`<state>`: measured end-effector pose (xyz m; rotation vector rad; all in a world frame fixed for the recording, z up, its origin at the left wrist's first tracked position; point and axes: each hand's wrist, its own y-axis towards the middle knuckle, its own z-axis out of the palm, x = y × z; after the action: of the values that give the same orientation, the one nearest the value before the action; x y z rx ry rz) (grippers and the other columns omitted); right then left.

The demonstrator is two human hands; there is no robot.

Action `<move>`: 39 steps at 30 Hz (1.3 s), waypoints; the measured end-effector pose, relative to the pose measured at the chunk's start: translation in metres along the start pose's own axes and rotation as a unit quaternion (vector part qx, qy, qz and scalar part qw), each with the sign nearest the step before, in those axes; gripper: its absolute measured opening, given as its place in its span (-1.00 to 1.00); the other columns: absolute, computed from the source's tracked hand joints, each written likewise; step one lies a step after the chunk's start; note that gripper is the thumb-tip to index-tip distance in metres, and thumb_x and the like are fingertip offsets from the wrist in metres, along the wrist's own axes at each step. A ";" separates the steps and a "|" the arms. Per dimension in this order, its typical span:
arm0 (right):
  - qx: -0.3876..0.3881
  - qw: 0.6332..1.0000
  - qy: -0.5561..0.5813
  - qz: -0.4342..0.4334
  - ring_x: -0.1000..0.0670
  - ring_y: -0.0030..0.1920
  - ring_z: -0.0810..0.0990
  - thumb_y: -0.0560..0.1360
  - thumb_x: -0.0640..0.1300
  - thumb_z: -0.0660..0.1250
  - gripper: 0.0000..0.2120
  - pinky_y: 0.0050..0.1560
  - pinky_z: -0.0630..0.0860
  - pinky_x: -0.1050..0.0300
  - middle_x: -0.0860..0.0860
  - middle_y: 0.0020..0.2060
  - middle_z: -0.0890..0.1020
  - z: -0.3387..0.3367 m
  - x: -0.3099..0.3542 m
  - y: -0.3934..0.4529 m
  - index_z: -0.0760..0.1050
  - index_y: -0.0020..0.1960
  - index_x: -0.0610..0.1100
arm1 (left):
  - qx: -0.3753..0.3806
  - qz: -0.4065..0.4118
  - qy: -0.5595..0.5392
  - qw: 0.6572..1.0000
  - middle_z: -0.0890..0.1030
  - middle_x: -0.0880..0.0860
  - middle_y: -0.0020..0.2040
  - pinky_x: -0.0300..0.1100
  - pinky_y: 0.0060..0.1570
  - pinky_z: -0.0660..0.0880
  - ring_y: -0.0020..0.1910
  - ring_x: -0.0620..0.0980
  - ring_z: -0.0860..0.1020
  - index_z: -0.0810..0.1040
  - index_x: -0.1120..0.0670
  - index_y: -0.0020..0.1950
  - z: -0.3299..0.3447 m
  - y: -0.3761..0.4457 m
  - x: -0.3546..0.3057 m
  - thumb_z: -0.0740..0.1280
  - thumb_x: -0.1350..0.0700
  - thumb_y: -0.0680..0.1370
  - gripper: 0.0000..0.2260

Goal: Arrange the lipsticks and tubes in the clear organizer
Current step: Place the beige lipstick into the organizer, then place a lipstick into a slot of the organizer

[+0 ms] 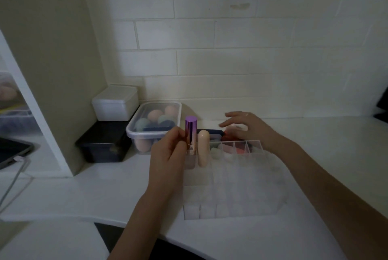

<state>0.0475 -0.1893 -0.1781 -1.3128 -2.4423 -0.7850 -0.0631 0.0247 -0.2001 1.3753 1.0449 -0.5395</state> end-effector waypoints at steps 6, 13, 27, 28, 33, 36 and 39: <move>0.009 0.997 -0.081 0.018 -0.08 0.36 0.34 0.41 -0.06 0.38 -0.85 0.31 0.31 -0.14 -0.03 0.31 0.48 0.016 0.013 0.012 0.61 -0.03 0.09 | -0.006 0.003 0.004 1.000 0.46 0.18 -0.33 -0.05 -0.28 0.32 -0.34 0.15 0.38 0.44 0.20 -0.26 0.000 -0.002 0.000 0.13 0.22 0.42 -0.87; 0.015 0.993 -0.117 0.025 -0.03 0.35 0.29 0.43 0.05 0.39 -0.85 0.29 0.32 -0.12 0.05 0.32 0.44 0.022 0.011 0.013 0.60 -0.03 0.03 | -0.003 -0.006 0.000 1.000 0.46 0.16 -0.33 -0.06 -0.29 0.32 -0.35 0.02 0.38 0.43 0.15 -0.29 0.000 0.000 0.001 0.14 0.22 0.42 -0.88; -0.080 0.885 0.456 0.056 -0.13 0.01 0.68 0.56 -0.19 0.24 -0.78 -0.07 0.63 0.07 -0.19 0.03 0.65 -0.019 0.049 0.004 0.48 0.18 -0.22 | -0.002 -0.037 -0.022 0.999 0.48 -0.08 -0.39 -0.11 -0.27 0.35 -0.37 -0.13 0.40 0.46 0.02 -0.32 0.000 -0.003 -0.004 0.13 0.18 0.42 -0.83; -0.073 0.885 0.458 0.048 -0.13 0.00 0.68 0.55 -0.19 0.25 -0.78 -0.08 0.63 0.07 -0.19 0.02 0.65 -0.021 0.051 0.004 0.48 0.17 -0.22 | -0.002 -0.036 -0.024 0.999 0.48 -0.07 -0.38 -0.10 -0.27 0.35 -0.36 -0.11 0.40 0.46 0.02 -0.32 0.000 -0.003 -0.003 0.14 0.19 0.42 -0.82; -0.042 0.875 0.482 0.020 -0.05 -0.16 0.68 0.37 -0.10 0.37 -0.82 -0.20 0.63 0.07 -0.18 -0.07 0.64 -0.035 0.065 0.004 0.50 -0.07 -0.15 | -0.004 -0.034 -0.021 0.999 0.48 -0.06 -0.38 -0.09 -0.27 0.35 -0.36 -0.12 0.40 0.46 0.08 -0.28 0.001 -0.004 -0.004 0.13 0.18 0.42 -0.86; -0.016 0.876 0.482 -0.006 0.02 -0.25 0.66 0.29 -0.06 0.40 -0.79 -0.32 0.62 0.14 -0.09 -0.18 0.61 -0.044 0.074 0.002 0.44 -0.18 -0.13 | -0.004 -0.037 -0.020 0.999 0.48 -0.02 -0.36 -0.10 -0.26 0.36 -0.36 -0.12 0.41 0.47 0.08 -0.26 0.001 -0.004 -0.004 0.13 0.18 0.43 -0.86; -0.008 0.901 0.432 -0.026 0.06 -0.29 0.63 0.28 -0.01 0.40 -0.75 -0.35 0.62 0.12 -0.06 -0.26 0.59 -0.052 0.084 -0.001 0.40 -0.24 -0.14 | -0.006 -0.037 -0.018 0.999 0.48 0.02 -0.34 -0.08 -0.25 0.36 -0.35 -0.11 0.41 0.47 0.11 -0.24 0.001 -0.004 -0.005 0.13 0.18 0.43 -0.86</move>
<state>-0.0016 -0.1610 -0.0968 -0.6612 -1.7426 -1.0992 -0.0685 0.0218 -0.1983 1.3163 1.0706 -0.6100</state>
